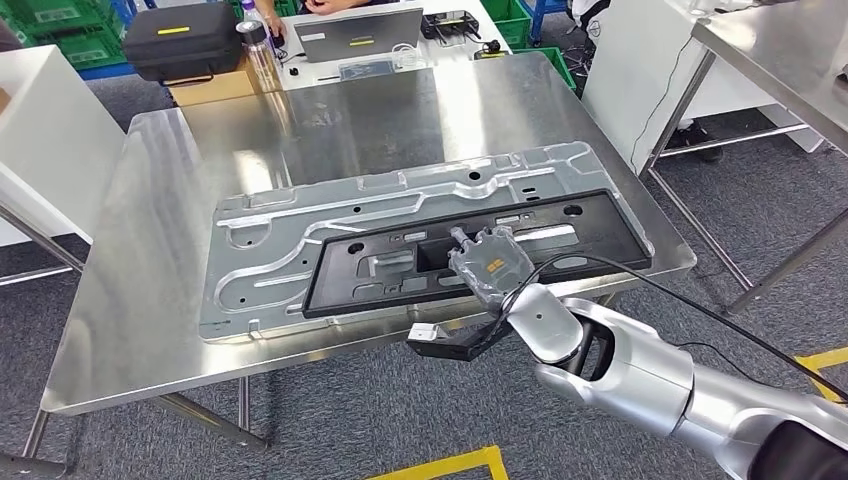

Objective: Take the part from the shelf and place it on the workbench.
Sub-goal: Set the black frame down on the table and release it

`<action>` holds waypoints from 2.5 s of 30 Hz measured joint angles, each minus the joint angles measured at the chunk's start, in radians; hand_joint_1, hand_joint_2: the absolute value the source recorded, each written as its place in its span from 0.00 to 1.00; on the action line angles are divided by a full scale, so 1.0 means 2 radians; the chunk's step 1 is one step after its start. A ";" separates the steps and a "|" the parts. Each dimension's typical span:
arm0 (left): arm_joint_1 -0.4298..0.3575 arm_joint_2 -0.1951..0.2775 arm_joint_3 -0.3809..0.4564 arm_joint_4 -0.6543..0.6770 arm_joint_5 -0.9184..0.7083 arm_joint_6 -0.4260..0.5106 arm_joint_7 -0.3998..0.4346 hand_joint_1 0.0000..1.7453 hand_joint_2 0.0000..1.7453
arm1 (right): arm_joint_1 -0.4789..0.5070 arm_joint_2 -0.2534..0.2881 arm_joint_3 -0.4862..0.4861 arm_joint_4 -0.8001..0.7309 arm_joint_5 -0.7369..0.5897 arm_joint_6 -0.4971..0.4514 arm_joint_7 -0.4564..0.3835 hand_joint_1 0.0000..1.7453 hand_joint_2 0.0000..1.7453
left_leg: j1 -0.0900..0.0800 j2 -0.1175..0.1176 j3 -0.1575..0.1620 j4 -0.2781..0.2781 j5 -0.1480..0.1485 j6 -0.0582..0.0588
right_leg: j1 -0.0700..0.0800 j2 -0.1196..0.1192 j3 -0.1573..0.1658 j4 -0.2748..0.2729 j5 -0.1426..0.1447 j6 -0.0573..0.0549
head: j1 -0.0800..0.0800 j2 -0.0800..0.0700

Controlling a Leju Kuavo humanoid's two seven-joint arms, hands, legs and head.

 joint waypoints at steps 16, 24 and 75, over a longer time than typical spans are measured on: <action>0.000 0.001 0.000 0.000 0.000 0.005 0.006 0.00 1.00 | 0.002 0.001 0.000 0.000 0.001 0.000 -0.002 1.00 1.00 | -0.003 0.002 -0.005 -0.083 0.058 0.030 | 0.004 0.001 0.015 0.094 -0.079 0.019 | 0.000 0.000; 0.001 0.000 0.000 0.000 0.001 0.007 0.006 0.00 1.00 | 0.006 0.001 0.002 0.001 0.001 -0.001 -0.003 1.00 1.00 | -0.005 -0.004 0.041 -0.082 0.016 0.022 | 0.004 -0.001 -0.012 0.007 0.004 0.017 | 0.001 0.000; 0.001 -0.001 -0.001 0.000 -0.018 0.008 -0.027 0.00 0.00 | 0.021 -0.008 -0.004 -0.003 -0.005 0.005 0.008 0.00 0.00 | 0.027 0.005 -0.035 -0.065 0.071 -0.020 | -0.020 0.006 0.030 0.016 -0.038 0.025 | 0.002 0.000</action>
